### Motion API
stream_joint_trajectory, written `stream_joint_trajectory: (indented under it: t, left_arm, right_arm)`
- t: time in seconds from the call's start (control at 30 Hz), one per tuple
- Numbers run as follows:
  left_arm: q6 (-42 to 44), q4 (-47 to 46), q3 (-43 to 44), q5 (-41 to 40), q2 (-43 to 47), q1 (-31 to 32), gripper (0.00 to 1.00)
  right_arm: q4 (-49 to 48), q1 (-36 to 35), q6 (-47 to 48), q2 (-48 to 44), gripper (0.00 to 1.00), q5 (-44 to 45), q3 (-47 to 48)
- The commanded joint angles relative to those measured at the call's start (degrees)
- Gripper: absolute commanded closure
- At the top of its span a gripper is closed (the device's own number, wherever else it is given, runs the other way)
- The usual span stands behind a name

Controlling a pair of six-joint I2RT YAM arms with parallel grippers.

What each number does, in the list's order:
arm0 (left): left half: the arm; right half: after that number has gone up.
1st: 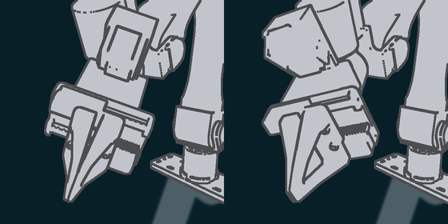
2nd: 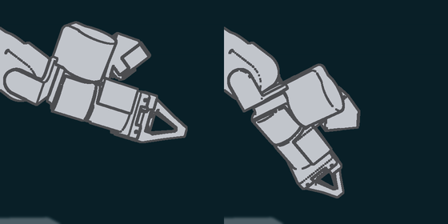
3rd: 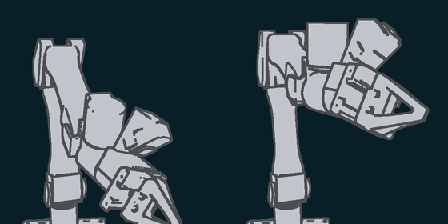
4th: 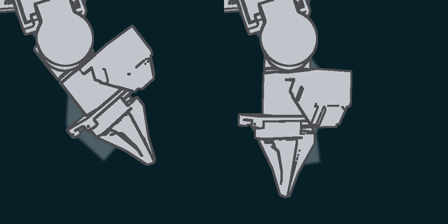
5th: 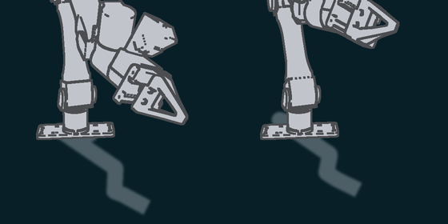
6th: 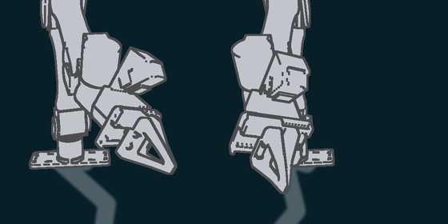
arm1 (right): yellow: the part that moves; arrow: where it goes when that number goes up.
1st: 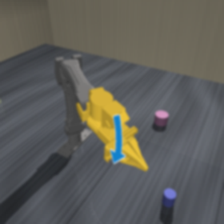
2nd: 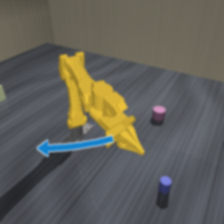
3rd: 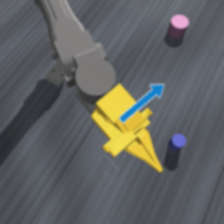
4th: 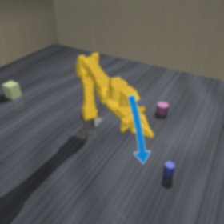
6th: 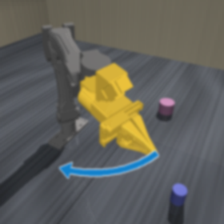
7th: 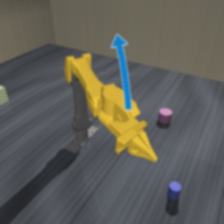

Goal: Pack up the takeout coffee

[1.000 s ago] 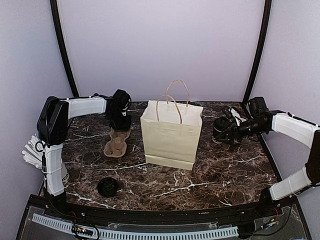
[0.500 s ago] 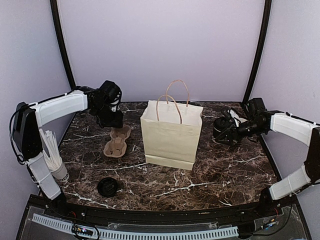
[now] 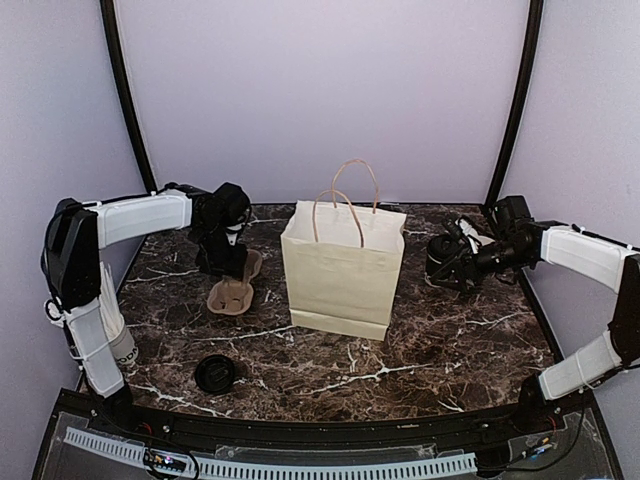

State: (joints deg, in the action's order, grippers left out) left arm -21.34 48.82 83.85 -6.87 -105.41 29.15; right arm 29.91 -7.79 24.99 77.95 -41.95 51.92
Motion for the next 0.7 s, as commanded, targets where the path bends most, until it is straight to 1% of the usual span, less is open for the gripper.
stream_joint_trajectory:
  t: [0.0,0.37,0.67]
  left_arm:
    - [0.49,0.97,1.21,2.16,-1.68,-0.11,0.44]
    - [0.95,1.57,4.72,0.93,-5.71,-0.22,0.44]
    - [0.72,1.18,5.71,1.17,-7.32,-1.25,0.49]
  right_arm:
    - [-0.64,0.34,0.41,-0.53,0.13,-0.06,-0.15]
    - [-0.62,0.34,0.67,0.16,0.13,0.2,-0.24]
    - [-0.53,0.33,1.02,0.6,0.13,0.81,-0.24]
